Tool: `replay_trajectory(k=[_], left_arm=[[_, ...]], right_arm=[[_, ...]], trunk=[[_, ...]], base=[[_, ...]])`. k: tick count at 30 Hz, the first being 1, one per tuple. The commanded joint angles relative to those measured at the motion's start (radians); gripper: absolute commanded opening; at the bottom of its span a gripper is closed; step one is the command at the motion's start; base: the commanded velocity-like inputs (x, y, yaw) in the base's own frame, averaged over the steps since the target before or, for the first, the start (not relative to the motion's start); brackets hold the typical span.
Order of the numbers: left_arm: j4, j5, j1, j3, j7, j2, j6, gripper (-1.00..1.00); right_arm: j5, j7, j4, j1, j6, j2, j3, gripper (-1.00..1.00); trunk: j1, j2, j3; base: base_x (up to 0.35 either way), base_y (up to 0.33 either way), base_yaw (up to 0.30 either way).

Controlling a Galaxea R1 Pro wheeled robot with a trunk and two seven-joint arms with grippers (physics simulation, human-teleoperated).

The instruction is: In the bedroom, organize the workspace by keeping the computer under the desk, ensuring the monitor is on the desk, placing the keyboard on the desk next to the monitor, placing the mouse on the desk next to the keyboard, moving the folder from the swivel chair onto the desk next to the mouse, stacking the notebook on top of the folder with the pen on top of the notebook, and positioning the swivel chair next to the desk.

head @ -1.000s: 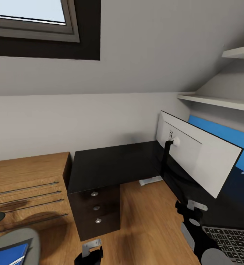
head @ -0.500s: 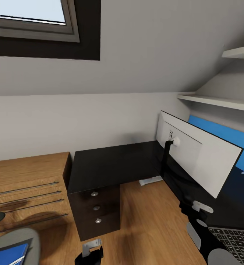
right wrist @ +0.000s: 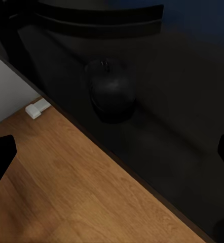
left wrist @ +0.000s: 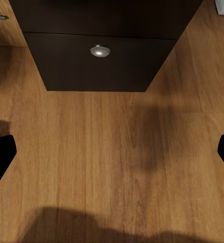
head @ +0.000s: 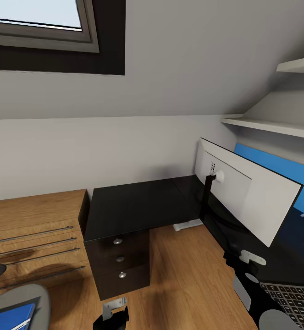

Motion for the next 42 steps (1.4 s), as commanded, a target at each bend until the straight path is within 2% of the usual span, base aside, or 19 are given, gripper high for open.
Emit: replay_trajectory(k=[1,42], left_arm=[[0.0,0.011,-0.001,-0.007,0.007,0.001,-0.007,1.0],[0.003,0.011,-0.001,-0.007,0.009,0.001,-0.005,1.0]], right_arm=[[-0.011,-0.001,0.001,-0.001,-0.005,0.0,0.002,1.0],[-0.011,-0.002,-0.004,-0.001,-0.005,0.0,0.002,1.0]], trunk=[[0.004,-0.008,-0.004],[0.161,-0.295,-0.133]], base=[[0.0,0.0,0.0],[0.0,0.0,0.0]])
